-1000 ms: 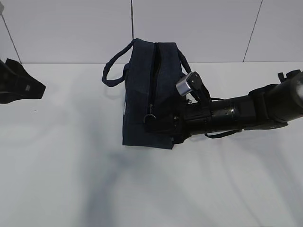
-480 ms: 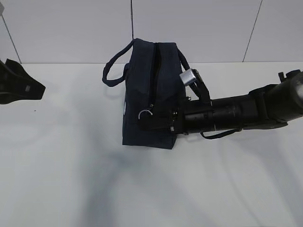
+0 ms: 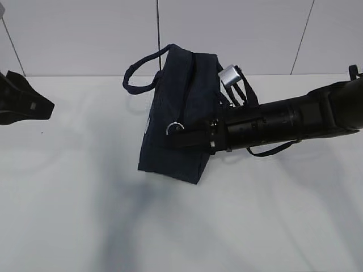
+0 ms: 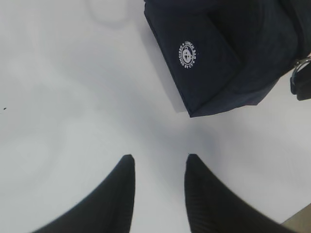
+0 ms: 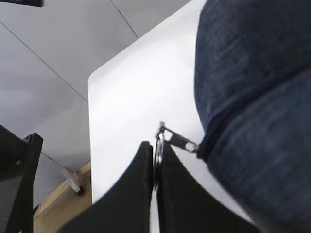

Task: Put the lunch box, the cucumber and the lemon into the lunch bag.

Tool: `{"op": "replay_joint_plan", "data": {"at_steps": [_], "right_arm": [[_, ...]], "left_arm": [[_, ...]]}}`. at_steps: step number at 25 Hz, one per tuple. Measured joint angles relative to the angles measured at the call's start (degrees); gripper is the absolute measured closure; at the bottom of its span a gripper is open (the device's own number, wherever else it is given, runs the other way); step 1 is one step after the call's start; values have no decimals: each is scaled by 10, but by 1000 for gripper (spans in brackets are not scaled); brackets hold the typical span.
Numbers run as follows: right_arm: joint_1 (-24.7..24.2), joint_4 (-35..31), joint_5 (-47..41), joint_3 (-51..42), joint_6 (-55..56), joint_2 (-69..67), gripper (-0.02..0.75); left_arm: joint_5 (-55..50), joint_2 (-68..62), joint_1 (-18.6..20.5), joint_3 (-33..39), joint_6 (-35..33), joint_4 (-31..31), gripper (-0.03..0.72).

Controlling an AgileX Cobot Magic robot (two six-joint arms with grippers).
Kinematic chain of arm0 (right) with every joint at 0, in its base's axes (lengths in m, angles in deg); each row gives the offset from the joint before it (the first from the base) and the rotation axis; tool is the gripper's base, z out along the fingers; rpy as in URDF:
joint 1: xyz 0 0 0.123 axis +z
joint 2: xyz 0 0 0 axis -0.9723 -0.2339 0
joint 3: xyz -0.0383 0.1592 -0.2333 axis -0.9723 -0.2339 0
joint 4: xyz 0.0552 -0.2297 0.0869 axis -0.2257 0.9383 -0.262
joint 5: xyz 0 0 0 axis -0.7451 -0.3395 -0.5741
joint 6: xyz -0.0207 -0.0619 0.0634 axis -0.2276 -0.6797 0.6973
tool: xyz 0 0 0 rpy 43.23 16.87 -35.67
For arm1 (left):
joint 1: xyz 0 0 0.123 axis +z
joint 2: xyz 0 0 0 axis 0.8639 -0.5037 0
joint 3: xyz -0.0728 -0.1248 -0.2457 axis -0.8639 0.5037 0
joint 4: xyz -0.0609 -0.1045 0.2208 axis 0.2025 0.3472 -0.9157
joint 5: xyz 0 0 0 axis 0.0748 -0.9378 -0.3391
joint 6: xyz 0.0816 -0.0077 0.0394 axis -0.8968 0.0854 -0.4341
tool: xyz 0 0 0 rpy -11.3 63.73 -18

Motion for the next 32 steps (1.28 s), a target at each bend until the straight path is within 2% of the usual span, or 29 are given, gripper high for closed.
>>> {"op": "replay_joint_plan", "data": {"at_steps": [8, 26, 32], "right_arm": [[0, 25, 0, 0, 43, 16, 737], [0, 25, 2, 0, 127, 43, 737], [0, 23, 2, 1, 189, 66, 737]], "left_arm": [[-1, 0, 0, 0, 0, 6, 443], [-5, 0, 0, 0, 0, 29, 443], [-5, -4, -3, 0, -7, 41, 442]]}}
